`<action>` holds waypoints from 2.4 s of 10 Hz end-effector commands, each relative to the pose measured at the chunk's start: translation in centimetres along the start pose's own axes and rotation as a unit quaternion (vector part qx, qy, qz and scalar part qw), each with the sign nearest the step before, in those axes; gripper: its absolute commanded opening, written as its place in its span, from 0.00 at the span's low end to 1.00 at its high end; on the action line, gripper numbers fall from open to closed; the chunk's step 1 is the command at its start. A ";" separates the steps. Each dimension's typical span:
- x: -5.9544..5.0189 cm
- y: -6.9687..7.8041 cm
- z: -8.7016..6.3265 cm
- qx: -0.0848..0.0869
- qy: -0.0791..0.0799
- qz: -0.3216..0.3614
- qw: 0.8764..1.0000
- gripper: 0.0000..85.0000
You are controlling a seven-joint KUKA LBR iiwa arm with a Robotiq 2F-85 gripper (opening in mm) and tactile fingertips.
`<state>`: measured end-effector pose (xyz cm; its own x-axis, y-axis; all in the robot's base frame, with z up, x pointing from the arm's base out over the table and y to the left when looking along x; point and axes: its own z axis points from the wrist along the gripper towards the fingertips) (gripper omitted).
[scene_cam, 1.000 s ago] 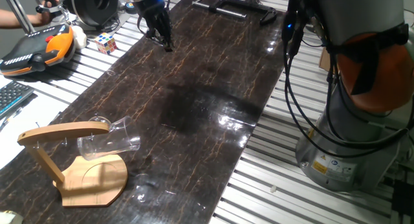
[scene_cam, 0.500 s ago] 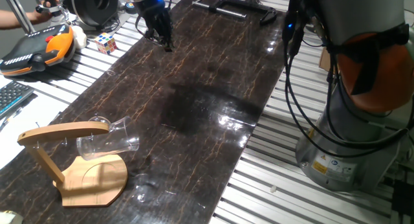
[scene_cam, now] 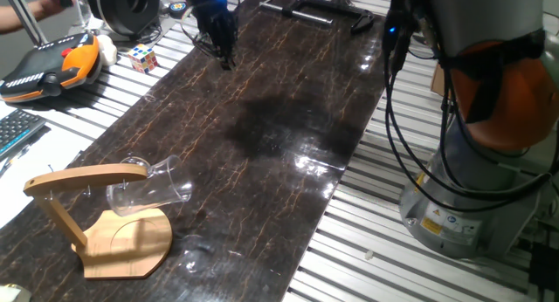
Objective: Take the cup off the cup rack
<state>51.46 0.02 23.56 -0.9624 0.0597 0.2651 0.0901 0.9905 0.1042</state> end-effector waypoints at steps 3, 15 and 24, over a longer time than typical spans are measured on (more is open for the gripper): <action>0.0 0.0 0.0 -0.062 0.002 0.156 0.986 0.02; 1.1 8.2 2.4 -0.133 -0.006 0.349 0.928 0.02; 0.2 12.9 6.1 -0.164 -0.030 0.452 0.876 0.02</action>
<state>50.87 13.55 19.09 -0.5961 0.7313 0.3314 0.7985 0.5830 0.1499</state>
